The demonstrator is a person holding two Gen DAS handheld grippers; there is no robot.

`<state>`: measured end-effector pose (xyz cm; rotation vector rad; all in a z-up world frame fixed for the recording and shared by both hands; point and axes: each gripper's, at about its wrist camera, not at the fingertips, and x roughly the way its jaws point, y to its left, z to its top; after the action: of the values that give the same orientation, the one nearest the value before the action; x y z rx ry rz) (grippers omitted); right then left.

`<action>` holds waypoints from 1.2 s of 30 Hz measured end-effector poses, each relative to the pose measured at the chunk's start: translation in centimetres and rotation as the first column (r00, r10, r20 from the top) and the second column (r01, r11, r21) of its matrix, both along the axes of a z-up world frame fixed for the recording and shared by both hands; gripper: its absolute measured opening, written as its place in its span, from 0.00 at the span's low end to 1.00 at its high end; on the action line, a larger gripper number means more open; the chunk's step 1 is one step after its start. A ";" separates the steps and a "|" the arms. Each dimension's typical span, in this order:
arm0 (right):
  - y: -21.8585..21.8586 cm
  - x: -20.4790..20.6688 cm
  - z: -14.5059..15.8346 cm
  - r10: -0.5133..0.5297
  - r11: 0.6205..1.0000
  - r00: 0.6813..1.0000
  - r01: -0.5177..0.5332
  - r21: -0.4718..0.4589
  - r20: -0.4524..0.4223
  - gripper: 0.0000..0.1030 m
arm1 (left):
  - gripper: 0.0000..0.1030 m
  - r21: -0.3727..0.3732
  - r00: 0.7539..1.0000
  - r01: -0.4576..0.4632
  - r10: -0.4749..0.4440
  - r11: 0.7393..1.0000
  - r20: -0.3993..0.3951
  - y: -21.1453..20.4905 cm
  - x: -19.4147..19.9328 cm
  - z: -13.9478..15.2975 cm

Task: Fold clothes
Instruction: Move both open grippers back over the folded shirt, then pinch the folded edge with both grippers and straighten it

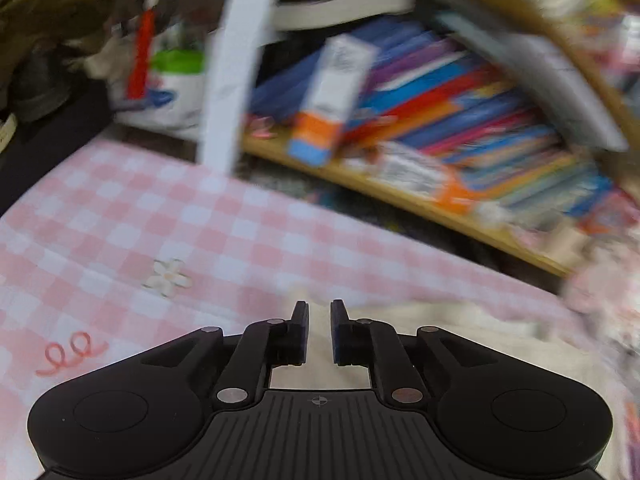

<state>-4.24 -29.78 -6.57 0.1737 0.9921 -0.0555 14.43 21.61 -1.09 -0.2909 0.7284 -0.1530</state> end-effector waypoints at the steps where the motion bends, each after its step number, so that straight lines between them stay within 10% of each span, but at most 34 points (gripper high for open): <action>1: -0.2 0.0 0.1 -0.006 1.000 1.000 0.006 0.018 0.004 0.31 | 0.16 0.000 0.999 0.032 -0.032 0.999 -0.001 -0.9 -1.6 0.3; 5: -0.5 0.1 0.0 -0.011 0.999 1.000 0.012 0.031 -0.023 0.31 | 0.39 0.018 0.993 0.115 -0.114 0.993 -0.008 -4.5 -8.6 0.2; 9: 0.2 0.3 0.0 0.070 0.997 0.997 -0.069 0.028 -0.041 0.13 | 0.39 0.044 0.987 0.153 -0.150 0.987 -0.063 -7.1 -13.8 -1.6; 15: 0.5 -1.4 3.5 0.117 0.993 0.991 -0.117 -0.010 0.064 0.11 | 0.39 -0.012 0.990 0.061 -0.062 0.998 -0.127 -7.2 -16.1 -3.2; 18: 0.3 -0.6 0.6 0.127 0.992 0.992 -0.128 -0.020 -0.024 0.13 | 0.39 -0.028 0.992 0.010 -0.013 1.000 -0.123 -6.9 -16.7 -2.8; 28: 1.2 -1.6 1.7 0.204 0.973 0.974 -0.192 -0.126 0.094 0.54 | 0.80 0.037 0.982 -0.168 0.170 0.985 -0.082 -8.7 -19.2 -0.8; 36: 3.2 -2.5 2.6 0.295 0.948 0.938 -0.264 -0.179 0.180 0.83 | 0.92 0.034 0.976 -0.184 0.187 0.982 -0.114 -10.7 -19.8 -0.2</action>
<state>-6.77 -26.55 -3.99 -0.1031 0.7944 0.1455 -5.32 10.94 -1.32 -0.3461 0.8140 0.0499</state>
